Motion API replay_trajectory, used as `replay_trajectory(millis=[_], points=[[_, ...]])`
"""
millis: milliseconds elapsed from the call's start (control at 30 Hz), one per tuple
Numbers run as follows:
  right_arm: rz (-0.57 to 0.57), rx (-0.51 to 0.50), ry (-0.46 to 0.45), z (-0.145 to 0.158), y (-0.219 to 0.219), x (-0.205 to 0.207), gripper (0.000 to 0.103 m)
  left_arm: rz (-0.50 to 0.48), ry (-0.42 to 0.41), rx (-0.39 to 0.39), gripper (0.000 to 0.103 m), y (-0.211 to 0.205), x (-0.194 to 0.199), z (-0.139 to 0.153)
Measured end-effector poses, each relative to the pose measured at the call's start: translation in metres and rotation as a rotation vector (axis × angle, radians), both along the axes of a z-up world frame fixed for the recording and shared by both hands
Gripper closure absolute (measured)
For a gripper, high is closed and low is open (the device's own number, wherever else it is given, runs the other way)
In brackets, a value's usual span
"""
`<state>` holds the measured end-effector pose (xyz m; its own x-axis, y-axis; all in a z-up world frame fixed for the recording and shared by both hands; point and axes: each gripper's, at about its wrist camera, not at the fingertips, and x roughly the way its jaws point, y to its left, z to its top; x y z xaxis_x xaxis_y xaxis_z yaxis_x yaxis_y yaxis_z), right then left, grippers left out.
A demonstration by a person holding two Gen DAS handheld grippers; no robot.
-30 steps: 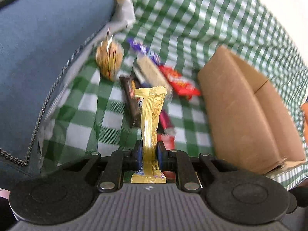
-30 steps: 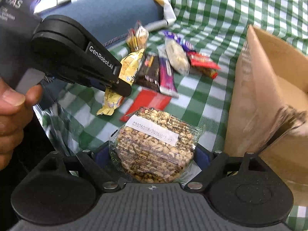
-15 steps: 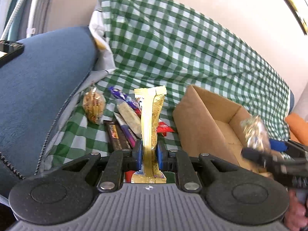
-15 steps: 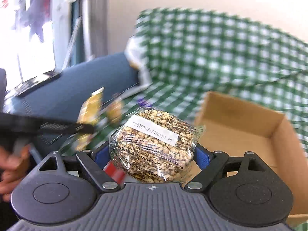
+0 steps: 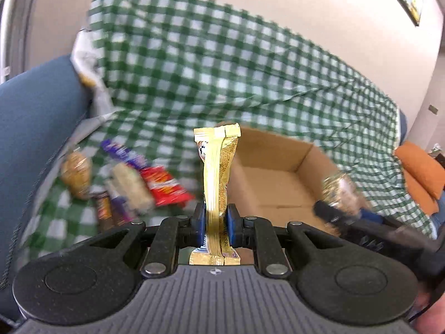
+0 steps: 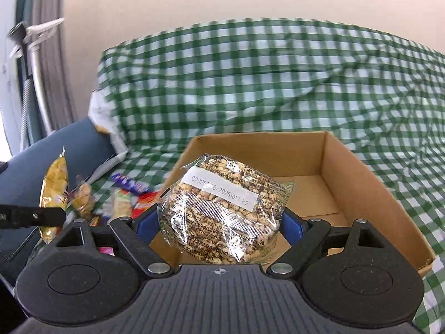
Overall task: Organize snacks
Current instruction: 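Carry the yellow wafer bar and peanut cake bag over the box and release both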
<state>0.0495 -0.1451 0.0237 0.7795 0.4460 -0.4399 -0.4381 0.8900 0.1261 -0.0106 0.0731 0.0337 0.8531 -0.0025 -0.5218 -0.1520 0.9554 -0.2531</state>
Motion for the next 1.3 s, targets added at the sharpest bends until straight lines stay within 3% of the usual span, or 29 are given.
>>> replay_trajectory(millis=[200,400,567,1300], points=[[-0.154,0.046,-0.003,-0.001,-0.020,0.016,0.015,-0.108,-0.053,0.042,0.086,-0.054,0.038,0.025],[-0.295,0.066,-0.062,0.003,-0.040,0.021,0.015,-0.168,-0.052,0.034,0.086,-0.095,0.069,0.029],[-0.366,0.071,-0.048,0.000,-0.055,0.027,0.015,-0.181,-0.034,0.026,0.086,-0.112,0.086,0.027],[-0.385,0.051,-0.075,0.003,-0.054,0.030,0.014,-0.187,-0.027,0.050,0.086,-0.118,0.105,0.034]])
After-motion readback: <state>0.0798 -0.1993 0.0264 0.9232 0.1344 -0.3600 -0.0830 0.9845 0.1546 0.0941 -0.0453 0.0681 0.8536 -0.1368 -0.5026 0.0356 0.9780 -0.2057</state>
